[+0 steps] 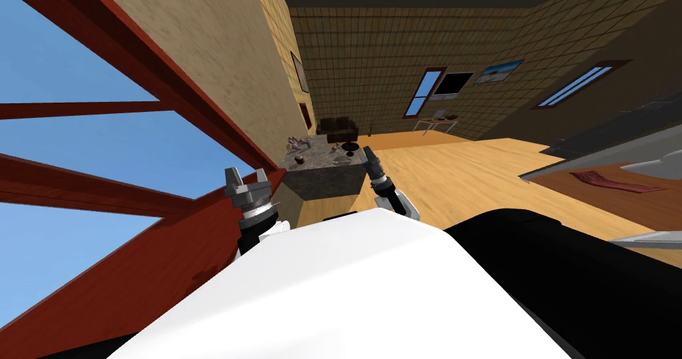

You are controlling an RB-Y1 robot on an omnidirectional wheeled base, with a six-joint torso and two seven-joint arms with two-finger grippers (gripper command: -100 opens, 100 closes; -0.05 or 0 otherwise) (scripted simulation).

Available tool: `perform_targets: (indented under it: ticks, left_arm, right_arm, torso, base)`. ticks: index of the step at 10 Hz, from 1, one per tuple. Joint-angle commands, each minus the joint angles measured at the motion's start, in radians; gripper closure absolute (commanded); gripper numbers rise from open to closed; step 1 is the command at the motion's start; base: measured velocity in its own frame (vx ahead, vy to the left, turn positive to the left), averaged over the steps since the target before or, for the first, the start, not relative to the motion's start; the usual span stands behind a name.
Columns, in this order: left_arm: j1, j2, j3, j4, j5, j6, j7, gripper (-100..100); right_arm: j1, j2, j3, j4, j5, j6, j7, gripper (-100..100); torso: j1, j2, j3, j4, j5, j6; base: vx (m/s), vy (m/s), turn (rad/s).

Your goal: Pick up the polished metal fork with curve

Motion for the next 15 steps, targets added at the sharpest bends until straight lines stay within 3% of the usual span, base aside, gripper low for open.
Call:
perform_targets:
  ticks: [1, 2, 3, 4, 8, 9, 10, 11, 12, 15]
  left_arm:
    - [0.0, 0.0, 0.0, 0.0, 0.0, 0.0, 0.0, 0]
    - [0.0, 0.0, 0.0, 0.0, 0.0, 0.0, 0.0, 0]
    - [0.0, 0.0, 0.0, 0.0, 0.0, 0.0, 0.0, 0]
    - [0.0, 0.0, 0.0, 0.0, 0.0, 0.0, 0.0, 0]
    - [0.0, 0.0, 0.0, 0.0, 0.0, 0.0, 0.0, 0]
    - [0.0, 0.0, 0.0, 0.0, 0.0, 0.0, 0.0, 0]
    - [0.0, 0.0, 0.0, 0.0, 0.0, 0.0, 0.0, 0]
    - [0.0, 0.0, 0.0, 0.0, 0.0, 0.0, 0.0, 0]
    - [0.0, 0.0, 0.0, 0.0, 0.0, 0.0, 0.0, 0]
    - [0.0, 0.0, 0.0, 0.0, 0.0, 0.0, 0.0, 0]
  right_arm:
    - [-0.033, -0.05, 0.05, 0.025, 0.039, -0.011, -0.007, -100]
    - [-0.033, -0.066, 0.057, 0.025, 0.039, -0.011, -0.007, -100]
    - [-0.051, -0.101, 0.091, 0.033, 0.064, -0.012, -0.013, -100]
    - [-0.051, -0.11, 0.091, 0.033, 0.064, -0.012, -0.013, -100]
    - [-0.108, -0.24, 0.196, 0.071, 0.142, -0.015, -0.032, -100]
    - [-0.108, -0.261, 0.196, 0.071, 0.142, -0.015, -0.032, -100]
    - [-0.127, -0.293, 0.229, 0.087, 0.168, -0.015, -0.038, -100]
    - [-0.127, -0.317, 0.229, 0.087, 0.168, -0.015, -0.038, -100]
    - [-0.145, -0.353, 0.261, 0.106, 0.194, -0.016, -0.044, -100]
    - [-0.162, -0.438, 0.291, 0.126, 0.219, -0.016, -0.05, -100]
  torso:
    - [0.0, 0.0, 0.0, 0.0, 0.0, 0.0]
    - [-0.001, 0.002, 0.001, 0.0, 0.0, 0.0]
    - [-0.001, -0.001, 0.0, 0.0, 0.0, 0.001]
    - [0.0, -0.003, -0.001, 0.0, 0.0, 0.0]
    - [0.0, -0.002, -0.001, 0.0, 0.0, 0.001]
    - [0.0, -0.003, -0.001, 0.0, 0.0, 0.0]
    - [0.0, -0.004, -0.002, -0.001, 0.0, 0.001]
    - [0.001, -0.004, -0.002, -0.001, 0.0, 0.0]
    - [0.001, -0.005, -0.002, -0.001, 0.0, 0.001]
    - [0.001, -0.006, -0.003, -0.001, 0.0, 0.001]
  base:
    - [-0.165, -0.027, 0.261]
    - [-0.102, -0.023, 0.086]
    - [-0.07, 0.011, 0.151]
    - [-0.058, 0.004, 0.089]
    - [-0.097, 0.003, 0.179]
    - [-0.059, 0.014, 0.103]
    - [-0.066, 0.036, 0.192]
    - [-0.056, 0.022, 0.096]
    - [-0.062, 0.025, 0.188]
    - [-0.041, 0.025, 0.125]
